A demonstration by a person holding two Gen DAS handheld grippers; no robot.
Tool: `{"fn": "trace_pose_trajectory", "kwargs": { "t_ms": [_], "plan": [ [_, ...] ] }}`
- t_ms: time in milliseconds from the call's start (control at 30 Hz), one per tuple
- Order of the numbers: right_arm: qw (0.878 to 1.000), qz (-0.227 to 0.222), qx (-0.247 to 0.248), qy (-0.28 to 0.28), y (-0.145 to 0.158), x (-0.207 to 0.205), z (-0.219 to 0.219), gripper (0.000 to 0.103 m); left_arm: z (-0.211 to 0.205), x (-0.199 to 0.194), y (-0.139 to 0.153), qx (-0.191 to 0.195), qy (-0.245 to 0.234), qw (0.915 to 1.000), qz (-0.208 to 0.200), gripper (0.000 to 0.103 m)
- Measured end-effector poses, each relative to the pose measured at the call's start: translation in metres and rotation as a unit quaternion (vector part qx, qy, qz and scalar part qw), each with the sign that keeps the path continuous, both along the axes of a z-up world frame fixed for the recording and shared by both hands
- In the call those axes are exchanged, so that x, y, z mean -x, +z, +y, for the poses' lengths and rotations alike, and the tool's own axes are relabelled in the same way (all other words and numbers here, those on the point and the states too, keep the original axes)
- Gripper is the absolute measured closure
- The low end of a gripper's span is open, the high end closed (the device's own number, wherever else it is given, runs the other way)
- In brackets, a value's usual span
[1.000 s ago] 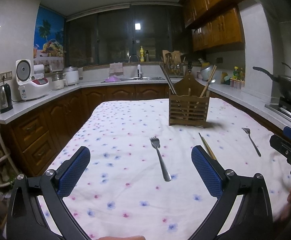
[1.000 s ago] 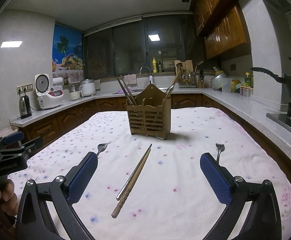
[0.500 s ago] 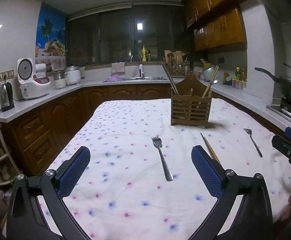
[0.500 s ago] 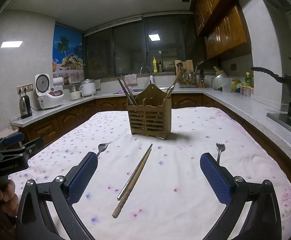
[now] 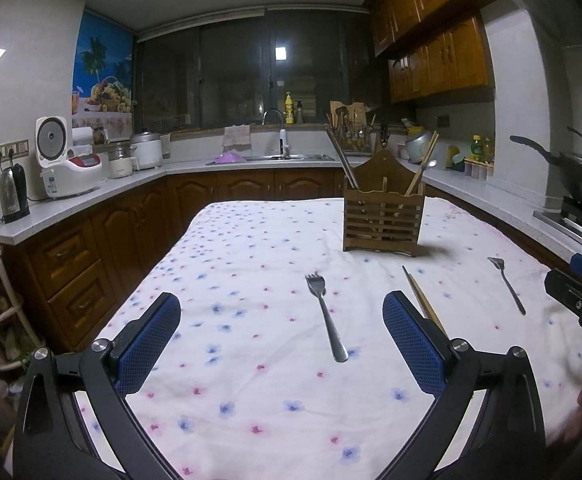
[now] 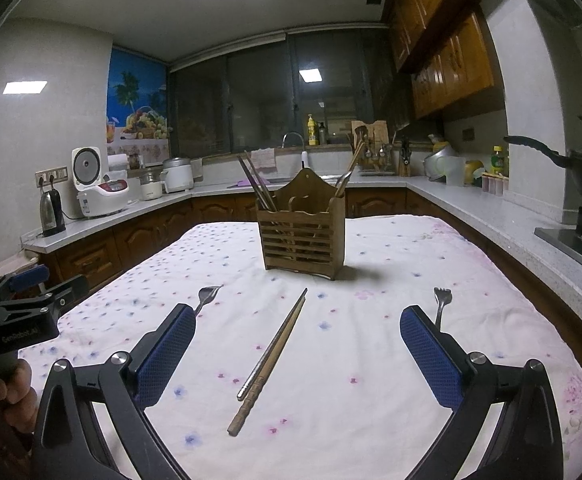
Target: Organize utensils
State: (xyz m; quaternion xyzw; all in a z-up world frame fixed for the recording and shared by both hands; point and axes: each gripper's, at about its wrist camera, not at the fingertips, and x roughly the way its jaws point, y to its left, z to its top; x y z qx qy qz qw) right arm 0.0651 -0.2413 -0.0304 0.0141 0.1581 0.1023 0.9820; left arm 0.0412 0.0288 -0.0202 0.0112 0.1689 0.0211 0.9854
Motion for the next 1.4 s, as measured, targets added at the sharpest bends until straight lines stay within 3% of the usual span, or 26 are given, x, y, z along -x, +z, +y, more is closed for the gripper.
{"fn": "trace_pose_trajectory", "kwargs": {
  "t_ms": [1400],
  "plan": [
    [1.000,-0.001,-0.004,0.001,0.0008,0.0006,0.0029,0.000,0.0020,-0.0043,-0.0009,-0.004,-0.003,1.0000,0.004,0.000]
  ]
}}
